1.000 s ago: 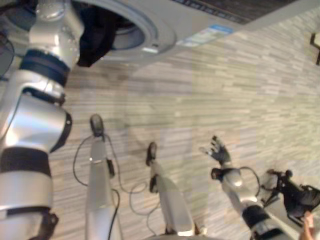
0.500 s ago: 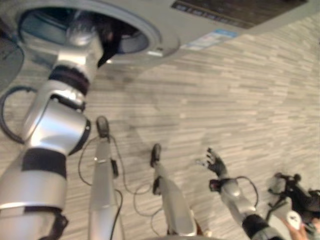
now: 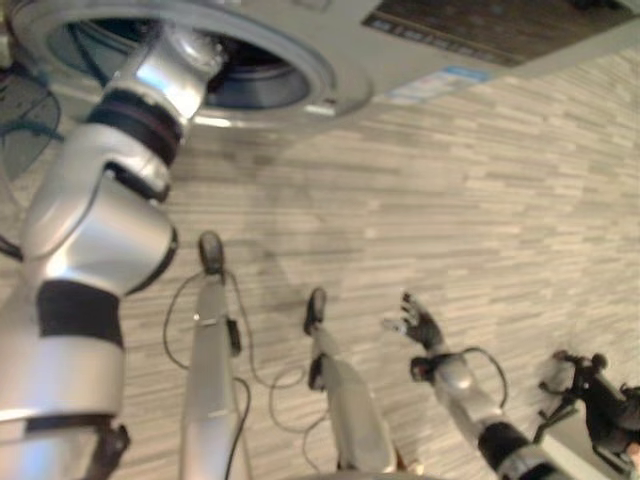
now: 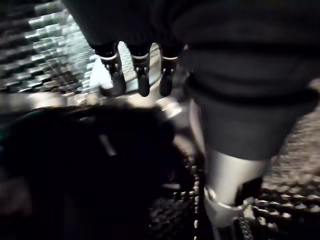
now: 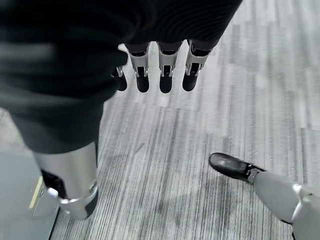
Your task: Grab the laundry basket,head to the washer,open it,put in the laundry and shut it.
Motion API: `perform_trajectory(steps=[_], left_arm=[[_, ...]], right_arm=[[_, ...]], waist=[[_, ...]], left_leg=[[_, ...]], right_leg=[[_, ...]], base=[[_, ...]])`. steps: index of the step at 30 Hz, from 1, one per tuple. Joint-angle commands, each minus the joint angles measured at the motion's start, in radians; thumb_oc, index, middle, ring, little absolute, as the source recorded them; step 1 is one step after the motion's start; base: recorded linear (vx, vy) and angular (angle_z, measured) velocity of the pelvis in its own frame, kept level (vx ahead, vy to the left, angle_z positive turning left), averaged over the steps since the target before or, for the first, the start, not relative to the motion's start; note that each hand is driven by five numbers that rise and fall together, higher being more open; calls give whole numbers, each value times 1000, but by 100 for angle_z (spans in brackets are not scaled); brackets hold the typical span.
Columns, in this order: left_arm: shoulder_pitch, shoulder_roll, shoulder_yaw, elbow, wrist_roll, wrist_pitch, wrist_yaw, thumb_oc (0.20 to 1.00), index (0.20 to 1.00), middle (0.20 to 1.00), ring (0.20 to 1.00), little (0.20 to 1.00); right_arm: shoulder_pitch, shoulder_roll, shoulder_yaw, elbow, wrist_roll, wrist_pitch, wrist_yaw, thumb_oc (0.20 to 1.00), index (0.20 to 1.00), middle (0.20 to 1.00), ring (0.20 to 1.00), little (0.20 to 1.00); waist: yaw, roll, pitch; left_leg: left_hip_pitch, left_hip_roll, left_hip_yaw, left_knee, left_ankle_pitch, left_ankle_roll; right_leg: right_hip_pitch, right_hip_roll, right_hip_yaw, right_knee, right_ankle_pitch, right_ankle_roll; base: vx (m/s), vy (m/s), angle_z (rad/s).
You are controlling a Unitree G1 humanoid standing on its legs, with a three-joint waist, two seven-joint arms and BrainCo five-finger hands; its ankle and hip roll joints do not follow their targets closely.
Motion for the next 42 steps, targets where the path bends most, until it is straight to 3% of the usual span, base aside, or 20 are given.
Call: perform_trajectory(steps=[1, 6, 7, 9, 12, 13, 15, 18, 22, 23, 25, 28, 29, 33, 42], left_arm=[[-30, 5, 75, -196, 301, -66, 112, 1000, 1000, 1000, 1000, 1000], [273, 83, 228, -390, 401, -54, 47, 1000, 1000, 1000, 1000, 1000], [415, 79, 318, -461, 371, -69, 4, 1000, 1000, 1000, 1000, 1000], [490, 60, 374, -496, 351, -80, -11, 1000, 1000, 1000, 1000, 1000], [699, 19, 492, -600, 309, -144, -20, 1000, 1000, 1000, 1000, 1000], [855, -12, 549, -676, 248, -186, -44, 1000, 1000, 1000, 1000, 1000], [942, -38, 580, -711, 176, -202, -79, 1000, 1000, 1000, 1000, 1000], [1191, -52, 621, -772, -23, -280, -157, 1000, 1000, 1000, 1000, 1000], [1362, -56, 629, -790, -173, -314, -236, 1000, 1000, 1000, 1000, 1000], [1450, -70, 639, -776, -261, -313, -272, 1000, 1000, 1000, 1000, 1000], [1475, -71, 645, -764, -265, -309, -281, 1000, 1000, 1000, 1000, 1000], [1530, -75, 637, -718, -263, -309, -291, 1000, 1000, 1000, 1000, 1000], [1544, -57, 614, -692, -233, -307, -296, 1000, 1000, 1000, 1000, 1000], [1534, -11, 539, -610, -154, -299, -285, 1000, 1000, 1000, 1000, 1000], [1423, -65, 396, -414, -117, -261, -269, 1000, 1000, 1000, 1000, 1000]], right_arm=[[30, -28, -84, -23, -21, -42, -7, 1000, 1000, 1000, 1000, 1000], [62, -1, -102, -27, -40, -34, -7, 1000, 1000, 1000, 1000, 1000], [71, 11, -120, -34, -45, -20, -5, 1000, 1000, 1000, 1000, 1000], [77, 16, -125, -34, -50, -8, -5, 1000, 1000, 1000, 1000, 1000], [81, 27, -139, -35, -54, 7, 0, 1000, 1000, 1000, 1000, 1000], [72, 30, -144, -41, -40, 8, 1, 1000, 1000, 1000, 1000, 1000], [73, 33, -142, -42, -29, 11, 5, 1000, 1000, 1000, 1000, 1000], [51, 52, -178, -24, 23, 29, 8, 1000, 1000, 1000, 1000, 1000], [2, 56, -196, 13, 79, 22, 7, 1000, 1000, 1000, 1000, 1000], [-53, 57, -202, 43, 99, 20, -5, 1000, 1000, 1000, 1000, 1000], [-85, 57, -205, 68, 112, 17, -12, 1000, 1000, 1000, 1000, 1000], [-215, 45, -230, 156, 148, -2, -57, 1000, 1000, 1000, 1000, 1000], [-323, 23, -245, 242, 162, -8, -86, 1000, 1000, 1000, 1000, 1000], [-547, -11, -267, 421, 223, -10, -119, 1000, 1000, 1000, 1000, 1000], [-858, -75, -296, 670, 309, 21, -149, 1000, 1000, 1000, 1000, 1000]], waist=[[51, 27, 107], [87, 34, 121], [112, 33, 133], [117, 36, 135], [144, 39, 145], [164, 46, 153], [168, 53, 154], [215, 87, 160], [258, 118, 167], [294, 143, 174], [308, 155, 177], [365, 199, 191], [399, 223, 195], [462, 262, 211], [544, 322, 230]], left_leg=[[81, 25, -59, -22, -121, -67], [100, 20, -67, -35, -113, -70], [105, 17, -70, -43, -106, -70], [109, 17, -71, -46, -102, -72], [125, 17, -78, -59, -91, -76], [133, 15, -81, -65, -83, -78], [138, 15, -81, -68, -79, -79], [160, 9, -80, -78, -63, -78], [189, 3, -86, -86, -50, -78], [205, -1, -93, -93, -38, -77], [215, -4, -98, -97, -31, -78], [242, -18, -118, -120, -4, -84], [253, -31, -137, -137, 9, -89], [260, -47, -164, -153, 27, -100], [223, -74, -196, -143, 33, -100]], right_leg=[[226, 111, -18, 23, 37, -71], [236, 120, -35, 33, 5, -84], [237, 125, -45, 36, -11, -90], [239, 126, -49, 37, -18, -93], [243, 131, -62, 45, -39, -102], [247, 134, -70, 52, -51, -106], [248, 136, -72, 56, -58, -109], [260, 140, -86, 77, -88, -122], [272, 142, -102, 105, -119, -133], [276, 142, -115, 120, -140, -142], [279, 143, -122, 127, -152, -147], [296, 143, -154, 142, -187, -163], [309, 145, -178, 144, -207, -171], [321, 148, -218, 161, -252, -184], [292, 146, -266, 216, -305, -196]], base=[[0, 0, 0], [-10, -20, -3], [-14, -39, 0], [-7, -31, 5], [-7, -46, 8], [-24, -43, 9], [-19, -14, 9], [-26, 3, 12], [-16, -4, 6], [13, -20, 13], [14, -17, 14], [36, -73, 41], [61, -114, 49], [40, -59, 63], [62, -30, 23]])
